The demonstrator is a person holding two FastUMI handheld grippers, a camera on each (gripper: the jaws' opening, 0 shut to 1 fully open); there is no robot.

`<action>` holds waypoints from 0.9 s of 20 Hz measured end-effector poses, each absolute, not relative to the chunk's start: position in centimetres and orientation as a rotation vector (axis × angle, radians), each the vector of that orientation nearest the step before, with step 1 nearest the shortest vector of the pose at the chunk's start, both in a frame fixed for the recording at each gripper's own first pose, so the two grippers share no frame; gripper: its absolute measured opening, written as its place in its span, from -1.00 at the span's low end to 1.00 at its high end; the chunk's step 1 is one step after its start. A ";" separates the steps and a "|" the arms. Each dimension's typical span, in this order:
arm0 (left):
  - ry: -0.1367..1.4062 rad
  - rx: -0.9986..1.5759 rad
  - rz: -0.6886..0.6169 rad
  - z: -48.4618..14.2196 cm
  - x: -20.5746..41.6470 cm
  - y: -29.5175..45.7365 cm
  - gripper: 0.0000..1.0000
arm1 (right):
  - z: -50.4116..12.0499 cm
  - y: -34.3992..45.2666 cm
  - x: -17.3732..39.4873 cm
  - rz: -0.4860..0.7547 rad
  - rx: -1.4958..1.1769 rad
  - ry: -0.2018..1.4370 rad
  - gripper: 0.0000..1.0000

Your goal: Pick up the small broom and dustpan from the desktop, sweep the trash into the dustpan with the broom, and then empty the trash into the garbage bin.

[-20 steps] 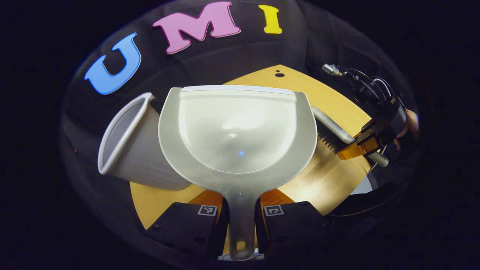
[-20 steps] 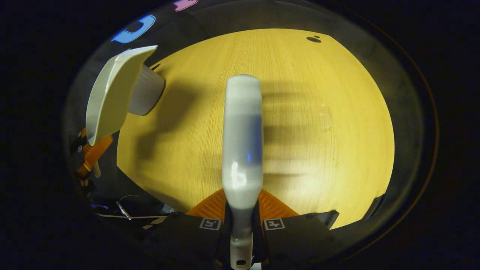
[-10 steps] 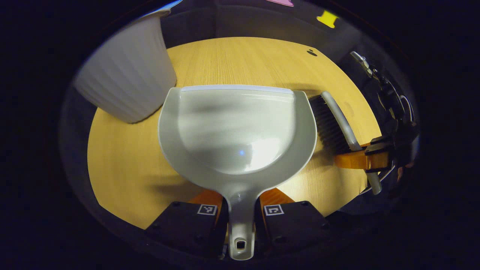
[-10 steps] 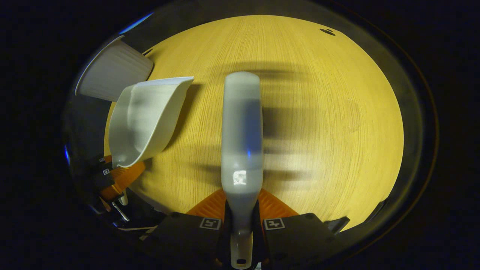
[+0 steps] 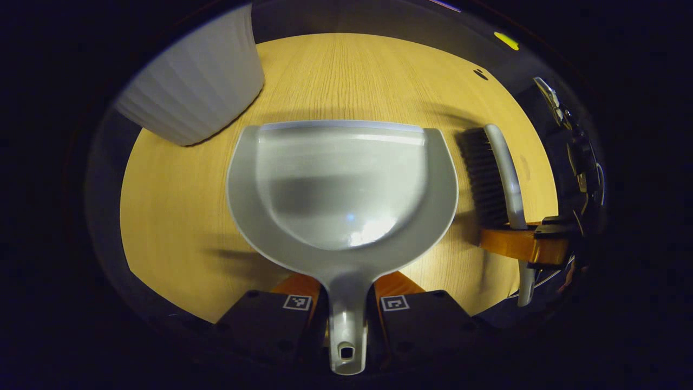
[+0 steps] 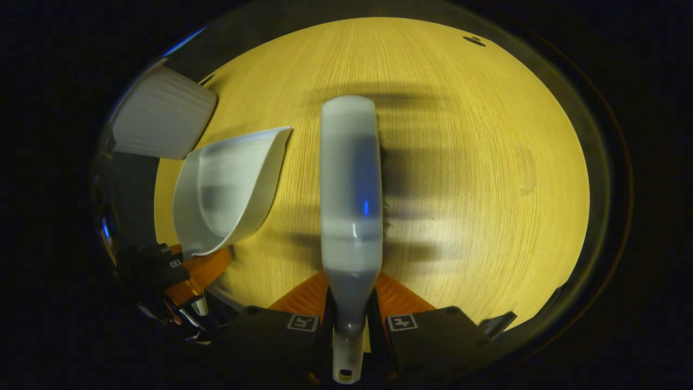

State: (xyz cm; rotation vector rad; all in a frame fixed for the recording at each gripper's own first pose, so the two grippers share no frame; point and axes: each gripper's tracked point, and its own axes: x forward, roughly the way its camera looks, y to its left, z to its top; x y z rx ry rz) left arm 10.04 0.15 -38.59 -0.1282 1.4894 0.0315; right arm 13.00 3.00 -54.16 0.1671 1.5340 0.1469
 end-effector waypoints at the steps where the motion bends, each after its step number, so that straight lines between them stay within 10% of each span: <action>1: 1.492 -0.139 0.016 -38.5 10.0 0.0 -0.39 | -53.8 3.1 13.1 0.150 0.173 1.526 -0.19; 3: 1.503 -0.166 -0.009 -37.7 9.8 -0.6 -0.34 | -52.8 3.9 13.4 0.161 0.191 1.494 0.10; 6: 1.483 -0.130 -0.018 -36.3 9.9 -0.4 0.51 | -51.0 4.3 14.4 0.169 0.190 1.436 0.48; 10: 1.426 -0.103 -0.034 -32.3 9.4 -0.3 0.53 | -46.6 5.3 15.3 0.178 0.284 1.349 0.96; 18: 0.942 -0.117 -0.089 -16.2 13.2 0.0 0.53 | -30.9 6.2 19.2 0.185 0.196 0.857 0.95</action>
